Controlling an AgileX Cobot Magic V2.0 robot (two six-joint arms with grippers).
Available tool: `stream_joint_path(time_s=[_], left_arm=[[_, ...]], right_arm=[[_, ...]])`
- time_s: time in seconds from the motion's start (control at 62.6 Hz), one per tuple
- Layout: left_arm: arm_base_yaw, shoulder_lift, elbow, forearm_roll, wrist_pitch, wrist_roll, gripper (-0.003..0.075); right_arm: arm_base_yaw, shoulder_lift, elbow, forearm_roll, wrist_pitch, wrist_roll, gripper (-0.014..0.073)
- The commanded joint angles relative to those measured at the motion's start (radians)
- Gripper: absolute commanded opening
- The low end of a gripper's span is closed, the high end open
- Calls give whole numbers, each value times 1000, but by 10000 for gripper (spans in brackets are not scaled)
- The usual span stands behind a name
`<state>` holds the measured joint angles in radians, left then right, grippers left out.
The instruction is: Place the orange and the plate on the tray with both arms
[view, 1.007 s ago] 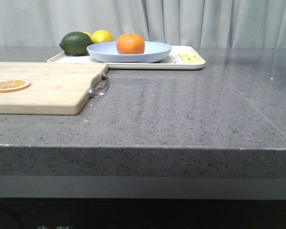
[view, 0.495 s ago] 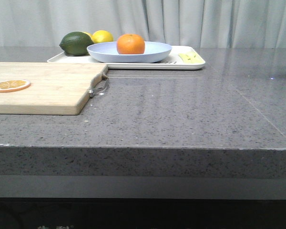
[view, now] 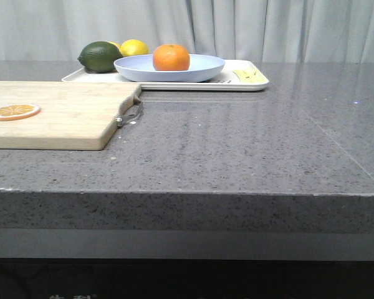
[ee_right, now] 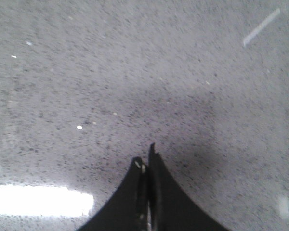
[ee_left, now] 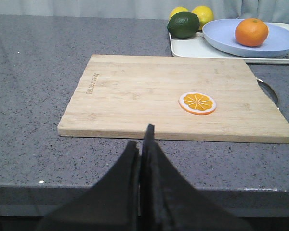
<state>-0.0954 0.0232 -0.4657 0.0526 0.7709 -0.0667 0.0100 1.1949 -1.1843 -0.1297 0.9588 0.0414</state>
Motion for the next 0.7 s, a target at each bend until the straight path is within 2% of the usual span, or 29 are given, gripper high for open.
stream_joint_path(time_s=[0.0, 0.16, 0.304, 0.495, 0.687], left_arm=[[0, 15, -26, -3, -84, -8, -18], [0, 15, -26, -3, -84, -8, -18], [0, 15, -26, -3, -84, -8, -18], [0, 15, -26, -3, -84, -8, -18], [0, 15, -26, -3, -84, -8, -18]], right_arm=[[-5, -131, 112, 0, -213, -17, -60], [-5, -359, 401, -4, -508, -29, -60], [-5, -548, 594, -10, -691, -29, -60], [-5, -773, 770, -9, -770, -28, -60], [-5, -895, 831, -9, -775, -28, -60]])
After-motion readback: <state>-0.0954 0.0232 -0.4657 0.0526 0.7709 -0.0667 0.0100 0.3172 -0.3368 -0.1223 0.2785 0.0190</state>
